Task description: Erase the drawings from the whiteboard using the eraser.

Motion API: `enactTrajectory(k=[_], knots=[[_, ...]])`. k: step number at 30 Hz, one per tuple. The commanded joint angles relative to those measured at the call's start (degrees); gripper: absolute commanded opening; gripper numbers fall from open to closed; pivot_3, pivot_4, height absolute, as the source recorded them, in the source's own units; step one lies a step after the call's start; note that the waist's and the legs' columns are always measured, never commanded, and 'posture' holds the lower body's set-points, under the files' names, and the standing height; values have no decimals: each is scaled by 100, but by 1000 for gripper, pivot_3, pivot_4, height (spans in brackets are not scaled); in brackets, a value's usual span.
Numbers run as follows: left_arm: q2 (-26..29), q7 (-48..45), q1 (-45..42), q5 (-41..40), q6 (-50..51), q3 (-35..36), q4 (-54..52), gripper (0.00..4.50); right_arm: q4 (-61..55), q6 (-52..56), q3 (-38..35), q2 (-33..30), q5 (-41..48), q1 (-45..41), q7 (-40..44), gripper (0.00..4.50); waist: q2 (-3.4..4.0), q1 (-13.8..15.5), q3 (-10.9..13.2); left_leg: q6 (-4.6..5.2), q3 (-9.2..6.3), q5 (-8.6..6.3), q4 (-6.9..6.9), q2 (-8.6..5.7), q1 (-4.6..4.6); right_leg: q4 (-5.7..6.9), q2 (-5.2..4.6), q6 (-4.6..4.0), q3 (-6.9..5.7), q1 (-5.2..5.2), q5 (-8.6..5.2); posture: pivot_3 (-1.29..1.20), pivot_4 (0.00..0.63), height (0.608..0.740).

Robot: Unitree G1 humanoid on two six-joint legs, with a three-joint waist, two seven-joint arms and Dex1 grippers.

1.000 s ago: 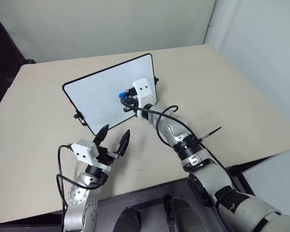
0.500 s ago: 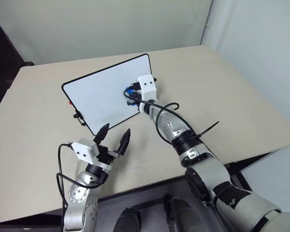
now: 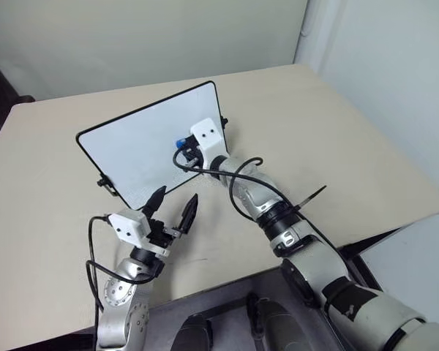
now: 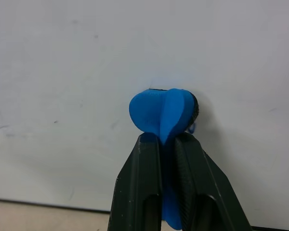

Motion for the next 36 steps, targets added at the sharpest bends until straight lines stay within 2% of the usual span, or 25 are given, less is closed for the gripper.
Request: enactTrajectory(k=[1,8,19,25,29,36], knots=[[3,-18,-61,-18,-36,-21,-137,4500,-368,72,295,585,-9,404,295,133,0,1,0,-4,5,-5,0,13,-1,0,8,-3,-2,-2,2,0,150,737],[-8,-22,-60,-20,-56,-4,-124,4500,-336,46,372,545,-8,431,279,133,0,16,0,-10,17,-27,-1,29,-7,-1,21,-25,-1,-21,7,0,150,737],[21,-36,-60,-69,-22,36,-142,4500,438,-405,-751,301,260,-150,-567,133,-1,113,-1,8,20,-17,19,28,-7,0,21,-46,0,-13,30,0,150,737],[11,-38,-79,-68,-20,25,-130,4500,816,-577,-1118,226,243,-394,-716,133,-2,105,-1,18,19,-11,24,26,-3,0,24,-41,-1,-13,35,0,150,737],[6,-42,-90,-62,-23,14,-122,4500,672,-510,-1040,320,221,-362,-486,133,-2,104,-1,18,19,-10,24,26,-3,0,25,-36,-1,-14,38,0,150,737],[6,-49,-69,-51,-33,5,-142,4500,87,-261,-349,575,130,61,308,133,-2,37,-1,10,24,-16,17,28,-3,-2,27,-35,-3,-23,39,0,150,737]])
